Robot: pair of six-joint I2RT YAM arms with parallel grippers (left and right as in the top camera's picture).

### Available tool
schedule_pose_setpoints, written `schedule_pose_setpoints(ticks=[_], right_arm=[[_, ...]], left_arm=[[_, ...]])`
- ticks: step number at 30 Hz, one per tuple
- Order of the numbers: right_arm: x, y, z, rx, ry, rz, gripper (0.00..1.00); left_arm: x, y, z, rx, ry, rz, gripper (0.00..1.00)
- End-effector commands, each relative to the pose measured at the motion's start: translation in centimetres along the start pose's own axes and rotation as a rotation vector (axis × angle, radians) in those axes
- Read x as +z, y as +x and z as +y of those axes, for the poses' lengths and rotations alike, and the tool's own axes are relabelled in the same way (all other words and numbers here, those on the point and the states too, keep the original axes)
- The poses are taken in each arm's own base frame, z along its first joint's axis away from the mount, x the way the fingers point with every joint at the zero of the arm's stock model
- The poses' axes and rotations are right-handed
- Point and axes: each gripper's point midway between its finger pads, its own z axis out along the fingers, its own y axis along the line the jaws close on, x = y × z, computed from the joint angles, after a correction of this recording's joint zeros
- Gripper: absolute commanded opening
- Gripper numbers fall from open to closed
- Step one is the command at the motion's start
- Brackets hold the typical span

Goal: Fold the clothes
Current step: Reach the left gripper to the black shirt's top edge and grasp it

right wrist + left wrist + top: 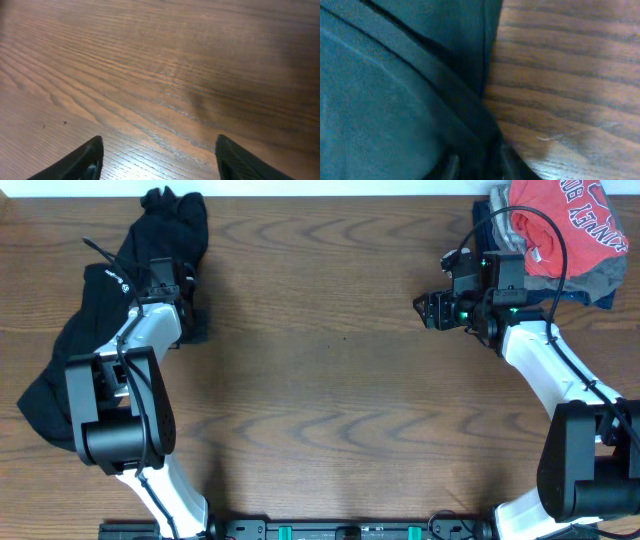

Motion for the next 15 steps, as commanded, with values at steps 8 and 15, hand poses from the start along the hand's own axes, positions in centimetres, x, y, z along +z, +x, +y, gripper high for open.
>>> schedule_pose_setpoints(ticks=[8,15], right_arm=[[0.2,-0.7,0.5,-0.005,-0.017,-0.010,0.62],[0.2,-1.1,0.6,0.038,-0.023,-0.028,0.62]], left_arm=[[-2.3,-1.8,-0.4,-0.016,0.005,-0.065,0.06],[-11.0,-7.0,-3.9,0.020,0.136,-0.334,0.06]])
